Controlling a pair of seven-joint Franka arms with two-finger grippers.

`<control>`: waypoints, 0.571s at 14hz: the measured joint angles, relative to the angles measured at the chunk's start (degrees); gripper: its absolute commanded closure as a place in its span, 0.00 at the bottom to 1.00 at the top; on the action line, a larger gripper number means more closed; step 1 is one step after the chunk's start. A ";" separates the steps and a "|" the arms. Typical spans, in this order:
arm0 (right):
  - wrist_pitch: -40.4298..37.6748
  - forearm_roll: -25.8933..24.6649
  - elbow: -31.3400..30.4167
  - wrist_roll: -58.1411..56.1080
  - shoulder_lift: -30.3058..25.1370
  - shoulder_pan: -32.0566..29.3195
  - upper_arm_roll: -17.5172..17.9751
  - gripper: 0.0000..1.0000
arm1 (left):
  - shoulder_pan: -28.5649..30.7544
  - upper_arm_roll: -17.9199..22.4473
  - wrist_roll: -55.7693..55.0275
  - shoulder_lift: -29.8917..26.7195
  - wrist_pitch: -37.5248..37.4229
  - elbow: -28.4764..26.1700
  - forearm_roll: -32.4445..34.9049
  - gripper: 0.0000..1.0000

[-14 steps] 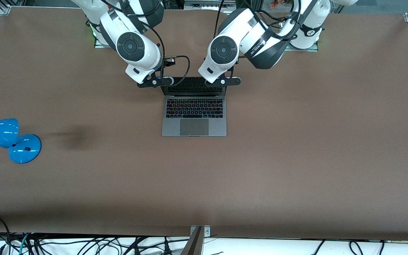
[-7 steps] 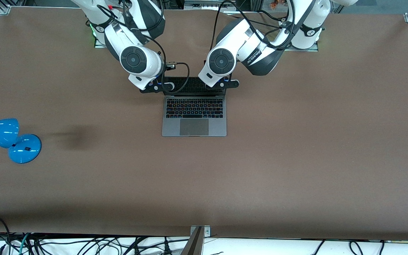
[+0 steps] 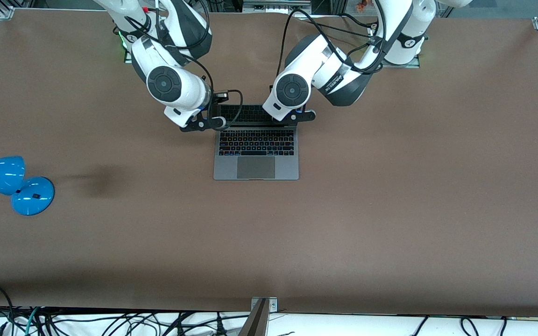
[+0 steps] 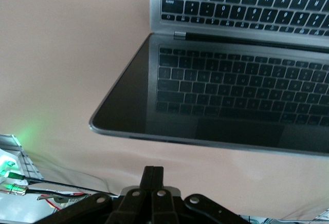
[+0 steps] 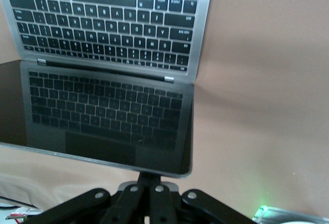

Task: Close laptop with both arms from behind
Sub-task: 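Lower both grippers behind the screen's top edge of the laptop lid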

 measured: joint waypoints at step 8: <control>4.22 -0.48 0.06 -4.46 0.70 -0.05 -2.96 1.00 | 2.46 0.92 -0.01 4.67 0.34 4.95 0.00 1.00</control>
